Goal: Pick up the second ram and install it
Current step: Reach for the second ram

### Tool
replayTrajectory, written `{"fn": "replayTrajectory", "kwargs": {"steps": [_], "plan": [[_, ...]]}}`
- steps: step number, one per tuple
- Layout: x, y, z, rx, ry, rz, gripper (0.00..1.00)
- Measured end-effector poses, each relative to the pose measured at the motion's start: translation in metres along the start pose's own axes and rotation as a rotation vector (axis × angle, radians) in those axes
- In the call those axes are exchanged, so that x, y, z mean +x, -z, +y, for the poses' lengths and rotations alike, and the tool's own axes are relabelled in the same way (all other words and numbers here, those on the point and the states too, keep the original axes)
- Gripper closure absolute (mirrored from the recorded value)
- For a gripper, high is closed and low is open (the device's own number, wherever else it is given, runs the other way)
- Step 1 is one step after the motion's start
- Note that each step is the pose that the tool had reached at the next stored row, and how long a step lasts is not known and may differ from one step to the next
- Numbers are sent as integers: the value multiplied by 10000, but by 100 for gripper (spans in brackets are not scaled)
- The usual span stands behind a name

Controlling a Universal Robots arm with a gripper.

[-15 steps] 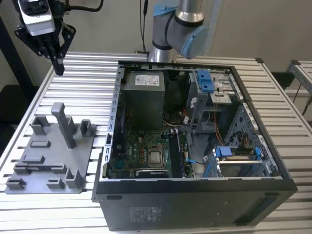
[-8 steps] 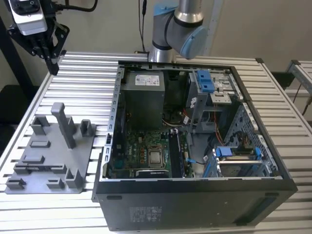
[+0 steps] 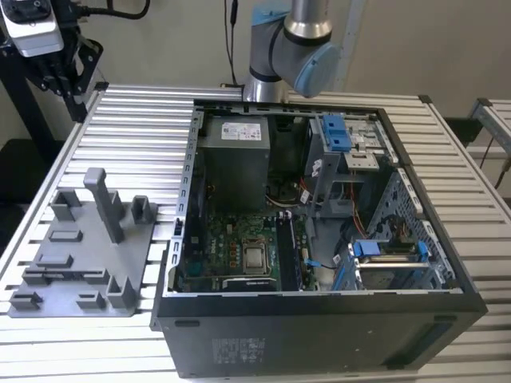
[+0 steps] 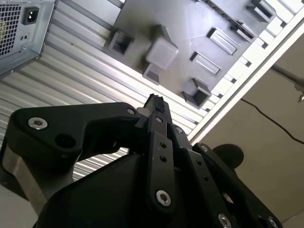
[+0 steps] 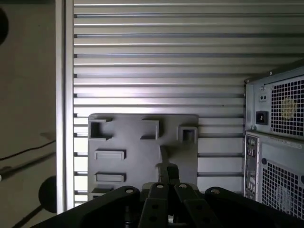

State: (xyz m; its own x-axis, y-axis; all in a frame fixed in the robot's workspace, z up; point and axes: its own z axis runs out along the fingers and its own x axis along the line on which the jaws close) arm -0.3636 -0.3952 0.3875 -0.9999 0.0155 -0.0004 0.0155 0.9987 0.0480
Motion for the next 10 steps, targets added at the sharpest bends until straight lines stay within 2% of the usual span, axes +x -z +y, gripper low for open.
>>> {"fn": "replayTrajectory", "kwargs": {"steps": [10], "plan": [[155,-1,1,1,47,3,89]]}}
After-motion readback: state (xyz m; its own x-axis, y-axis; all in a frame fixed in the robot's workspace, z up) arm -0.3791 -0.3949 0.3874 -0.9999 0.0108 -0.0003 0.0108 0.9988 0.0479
